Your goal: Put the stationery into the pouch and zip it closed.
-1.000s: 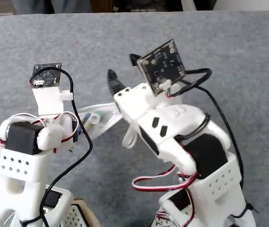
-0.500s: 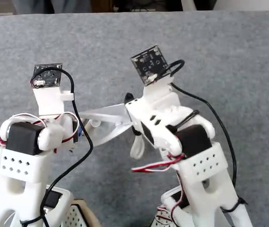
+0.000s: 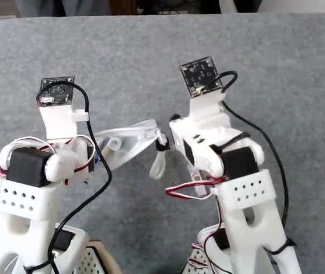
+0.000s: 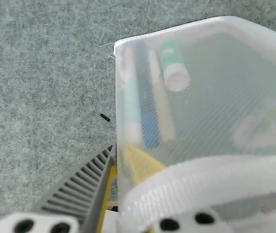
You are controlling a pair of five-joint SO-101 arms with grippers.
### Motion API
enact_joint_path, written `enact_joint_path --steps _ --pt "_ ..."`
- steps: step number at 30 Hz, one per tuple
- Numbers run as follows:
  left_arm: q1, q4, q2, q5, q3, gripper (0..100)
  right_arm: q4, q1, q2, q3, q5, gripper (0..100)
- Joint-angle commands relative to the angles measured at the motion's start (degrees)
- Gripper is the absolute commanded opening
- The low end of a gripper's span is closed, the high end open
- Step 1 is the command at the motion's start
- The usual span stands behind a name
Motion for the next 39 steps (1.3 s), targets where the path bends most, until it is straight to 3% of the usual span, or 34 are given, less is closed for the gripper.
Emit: enact_joint_path --steps 1,6,14,23,30,39 --pt "1.2 0.8 0.5 -0.1 -0.5 3 -1.5 1.0 -0.2 2.4 0.4 19.4" --pt "1.2 0.8 0.2 -0.1 -0.6 3 2.7 1.1 -0.2 3.0 7.3 19.4" --pt "1.2 0.8 0.1 -0.1 -0.6 3 7.0 2.3 1.4 2.9 7.8 19.4" --pt "1.1 0.8 0.3 -0.1 -0.6 3 14.4 11.4 24.1 -5.6 7.9 19.4" --pt "0.9 0.8 0.4 -0.1 -0.5 3 17.1 9.8 27.6 -8.2 7.6 2.1" --pt "0.9 0.8 0.5 -0.1 -0.4 3 20.5 3.5 28.0 -7.9 7.6 11.1"
